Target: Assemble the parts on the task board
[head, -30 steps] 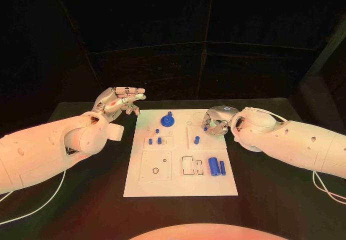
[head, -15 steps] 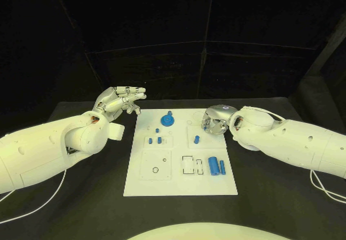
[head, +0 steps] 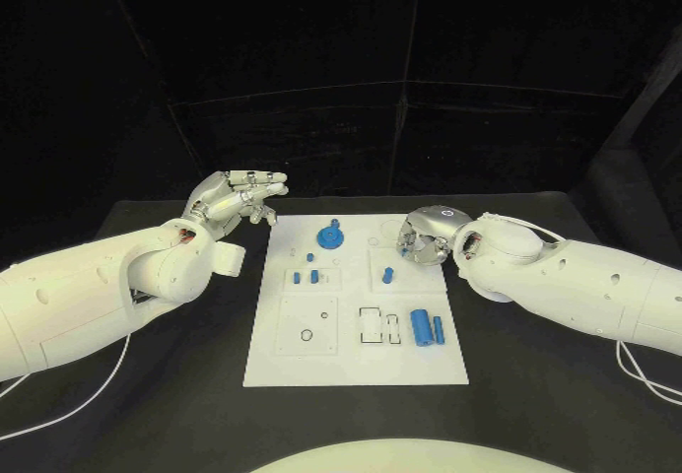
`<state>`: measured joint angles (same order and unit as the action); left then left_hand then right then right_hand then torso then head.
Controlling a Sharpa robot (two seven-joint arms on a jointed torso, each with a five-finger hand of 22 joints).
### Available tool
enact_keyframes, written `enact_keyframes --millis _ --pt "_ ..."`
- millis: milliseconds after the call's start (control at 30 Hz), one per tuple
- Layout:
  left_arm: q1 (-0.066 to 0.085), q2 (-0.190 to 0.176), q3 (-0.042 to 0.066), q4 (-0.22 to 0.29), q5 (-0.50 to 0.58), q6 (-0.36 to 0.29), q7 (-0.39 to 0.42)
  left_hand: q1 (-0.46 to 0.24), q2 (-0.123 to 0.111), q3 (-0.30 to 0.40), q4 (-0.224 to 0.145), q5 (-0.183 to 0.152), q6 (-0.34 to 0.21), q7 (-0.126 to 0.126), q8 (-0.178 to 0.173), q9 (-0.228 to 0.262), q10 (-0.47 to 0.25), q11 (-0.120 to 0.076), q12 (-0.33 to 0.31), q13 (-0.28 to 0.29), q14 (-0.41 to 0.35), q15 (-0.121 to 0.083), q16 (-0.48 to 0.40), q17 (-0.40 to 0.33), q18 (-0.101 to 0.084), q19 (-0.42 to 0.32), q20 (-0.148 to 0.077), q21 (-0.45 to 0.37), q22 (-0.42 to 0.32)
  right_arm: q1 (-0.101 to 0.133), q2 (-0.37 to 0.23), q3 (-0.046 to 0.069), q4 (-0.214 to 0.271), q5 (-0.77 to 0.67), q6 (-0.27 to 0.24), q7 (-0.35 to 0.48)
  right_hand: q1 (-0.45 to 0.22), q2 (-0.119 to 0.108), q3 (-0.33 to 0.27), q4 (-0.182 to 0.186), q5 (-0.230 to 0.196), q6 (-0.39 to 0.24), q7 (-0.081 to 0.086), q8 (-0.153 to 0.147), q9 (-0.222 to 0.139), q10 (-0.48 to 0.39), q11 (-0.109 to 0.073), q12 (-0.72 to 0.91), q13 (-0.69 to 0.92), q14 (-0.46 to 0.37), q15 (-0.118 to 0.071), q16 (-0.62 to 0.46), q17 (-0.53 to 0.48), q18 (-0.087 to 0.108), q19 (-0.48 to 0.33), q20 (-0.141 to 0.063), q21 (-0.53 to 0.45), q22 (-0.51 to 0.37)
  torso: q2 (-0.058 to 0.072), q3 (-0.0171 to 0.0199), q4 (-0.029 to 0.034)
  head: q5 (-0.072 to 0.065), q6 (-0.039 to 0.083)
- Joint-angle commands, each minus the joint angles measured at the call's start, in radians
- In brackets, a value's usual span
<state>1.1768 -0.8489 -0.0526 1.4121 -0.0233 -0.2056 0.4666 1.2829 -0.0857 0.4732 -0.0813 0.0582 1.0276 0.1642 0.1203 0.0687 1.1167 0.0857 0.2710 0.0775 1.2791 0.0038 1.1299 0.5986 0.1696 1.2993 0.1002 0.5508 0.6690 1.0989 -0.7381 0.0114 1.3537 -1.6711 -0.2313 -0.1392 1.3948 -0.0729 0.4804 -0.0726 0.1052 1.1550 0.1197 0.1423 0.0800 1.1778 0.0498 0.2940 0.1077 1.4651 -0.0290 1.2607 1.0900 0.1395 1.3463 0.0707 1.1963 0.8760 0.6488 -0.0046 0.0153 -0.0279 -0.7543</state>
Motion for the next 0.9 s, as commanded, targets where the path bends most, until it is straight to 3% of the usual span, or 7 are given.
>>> enact_keyframes --millis 33,400,567,733,900 --pt "0.001 0.001 0.000 -0.003 0.003 0.013 0.007 -0.005 0.004 -0.005 -0.001 0.002 0.002 0.004 0.002 -0.001 -0.001 0.006 0.007 0.001 -0.005 0.000 -0.003 -0.001 0.012 -0.008 0.000 -0.003 -0.001 0.003 -0.012 0.001 0.021 0.000 -0.085 0.007 0.000 0.006 0.004 0.000 0.007 0.008 0.002 0.000 0.000 0.006 -0.002 -0.001 -0.001 0.034 -0.005 0.005 -0.001 -0.019 0.007 0.001 0.003 0.001 0.000 0.0002 -0.0002 0.000 0.000" --pt "0.001 0.001 0.000 -0.008 0.003 0.015 0.004 -0.005 0.004 -0.006 -0.001 0.002 0.001 0.005 0.001 -0.002 -0.002 0.006 0.007 0.001 -0.005 0.001 -0.004 -0.002 0.012 -0.008 0.000 -0.004 -0.002 0.005 -0.083 0.003 0.132 0.032 -0.128 0.006 -0.002 0.002 0.010 -0.003 0.012 0.009 0.002 -0.001 0.000 0.008 -0.001 -0.003 -0.003 0.034 -0.005 0.007 -0.001 -0.020 0.008 0.000 0.008 0.006 -0.001 -0.0013 0.0010 0.002 0.002" --pt "0.001 0.002 0.000 -0.011 0.003 0.016 0.004 -0.005 0.004 -0.007 -0.001 0.002 -0.001 0.005 0.001 -0.002 -0.004 0.007 0.007 0.001 -0.007 0.001 -0.005 -0.004 0.012 -0.008 0.001 -0.005 -0.003 0.005 -0.096 0.003 0.197 0.046 -0.136 0.005 -0.003 -0.001 0.014 -0.005 0.016 0.010 0.003 -0.002 -0.001 0.010 -0.001 -0.005 -0.004 0.034 -0.005 0.008 -0.001 -0.020 0.007 0.000 0.009 0.007 0.000 -0.0008 0.0004 0.009 0.004" --pt "0.001 0.008 0.000 -0.016 0.003 0.016 0.004 -0.005 0.004 -0.007 -0.001 0.002 -0.001 0.005 0.001 -0.002 -0.004 0.007 0.007 0.001 -0.007 0.001 -0.005 -0.004 0.012 -0.008 0.001 -0.005 -0.003 0.005 -0.071 0.003 0.268 0.058 -0.135 0.013 -0.003 -0.001 0.014 -0.006 0.016 0.010 0.003 -0.002 -0.001 0.010 -0.001 -0.005 -0.004 0.034 -0.005 0.008 -0.001 -0.020 0.007 0.000 0.009 0.007 0.000 -0.0003 0.0025 0.024 0.002" --pt "0.001 0.016 0.000 -0.019 0.003 0.018 0.004 -0.005 0.004 -0.007 -0.001 0.002 -0.001 0.005 0.001 -0.002 -0.004 0.007 0.007 0.001 -0.007 0.001 -0.005 -0.004 0.012 -0.008 0.001 -0.005 -0.003 0.005 -0.023 0.003 0.286 0.064 -0.120 0.022 -0.004 -0.002 0.017 -0.007 0.018 0.009 0.003 -0.004 -0.001 0.010 -0.001 -0.007 -0.004 0.034 -0.005 0.008 -0.002 -0.019 0.007 -0.001 0.010 0.007 0.001 -0.0018 0.0037 0.040 -0.003"
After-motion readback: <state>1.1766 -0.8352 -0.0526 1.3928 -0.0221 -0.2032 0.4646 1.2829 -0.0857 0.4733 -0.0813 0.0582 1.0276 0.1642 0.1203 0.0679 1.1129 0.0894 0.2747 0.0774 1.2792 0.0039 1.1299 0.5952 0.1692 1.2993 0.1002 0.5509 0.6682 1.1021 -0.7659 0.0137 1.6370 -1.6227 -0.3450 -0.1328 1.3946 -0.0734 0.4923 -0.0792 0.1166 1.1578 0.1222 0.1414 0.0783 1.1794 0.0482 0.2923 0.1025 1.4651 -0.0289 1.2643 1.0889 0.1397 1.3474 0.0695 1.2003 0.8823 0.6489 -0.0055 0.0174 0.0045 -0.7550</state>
